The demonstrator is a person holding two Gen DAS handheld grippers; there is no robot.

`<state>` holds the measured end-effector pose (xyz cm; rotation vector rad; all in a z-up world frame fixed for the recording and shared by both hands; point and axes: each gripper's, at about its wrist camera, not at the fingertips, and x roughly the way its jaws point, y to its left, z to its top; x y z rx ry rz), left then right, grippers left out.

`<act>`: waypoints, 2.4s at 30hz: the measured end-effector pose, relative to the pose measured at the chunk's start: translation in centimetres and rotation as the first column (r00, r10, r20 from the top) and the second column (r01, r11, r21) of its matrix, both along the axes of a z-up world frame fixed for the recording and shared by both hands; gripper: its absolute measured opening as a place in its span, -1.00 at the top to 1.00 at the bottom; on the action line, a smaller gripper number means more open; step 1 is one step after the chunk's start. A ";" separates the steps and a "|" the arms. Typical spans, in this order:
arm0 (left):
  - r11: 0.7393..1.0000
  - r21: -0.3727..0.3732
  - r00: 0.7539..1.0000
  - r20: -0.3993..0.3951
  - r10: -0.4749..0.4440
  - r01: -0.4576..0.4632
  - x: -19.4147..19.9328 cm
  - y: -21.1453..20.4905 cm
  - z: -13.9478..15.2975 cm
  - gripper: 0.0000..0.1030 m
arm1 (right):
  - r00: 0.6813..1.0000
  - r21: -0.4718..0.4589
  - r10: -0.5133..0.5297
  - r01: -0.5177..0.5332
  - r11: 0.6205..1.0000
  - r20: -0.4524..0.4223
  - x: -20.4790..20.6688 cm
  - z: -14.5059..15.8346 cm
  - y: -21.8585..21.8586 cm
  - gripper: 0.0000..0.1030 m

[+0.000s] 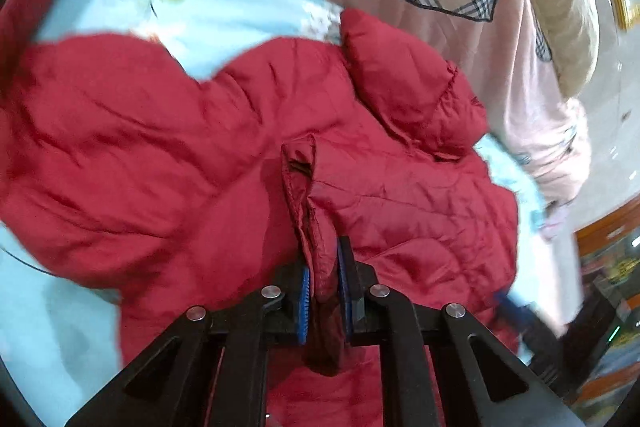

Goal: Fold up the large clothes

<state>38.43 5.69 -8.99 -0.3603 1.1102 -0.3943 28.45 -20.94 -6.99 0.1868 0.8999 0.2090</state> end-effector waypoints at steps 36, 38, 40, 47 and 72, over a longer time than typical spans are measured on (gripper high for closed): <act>0.974 0.213 0.991 0.092 -0.096 0.075 2.7 -10.2 -7.2 0.31 | 0.972 -0.190 -0.182 0.153 0.970 -0.148 5.2 -6.1 -3.4 -0.06; 0.976 0.207 0.991 0.096 -0.092 0.071 1.9 -9.7 -6.4 0.31 | 0.972 -0.194 -0.183 0.152 0.969 -0.149 5.3 -6.0 -3.4 -0.06; 0.976 0.209 0.991 0.104 -0.084 0.061 1.1 -9.0 -5.3 0.31 | 0.973 -0.196 -0.183 0.154 0.969 -0.141 5.2 -5.6 -3.4 -0.06; 0.975 0.213 0.983 0.183 0.031 -0.070 -1.8 -3.7 -0.9 -0.14 | 0.980 -0.104 -0.174 0.163 0.981 -0.101 2.8 -2.6 -4.0 -0.06; 0.764 0.481 0.902 0.224 0.368 -0.431 9.1 10.2 3.4 -0.51 | 0.996 0.059 -0.035 0.039 0.998 -0.076 -5.4 0.9 -0.5 -0.18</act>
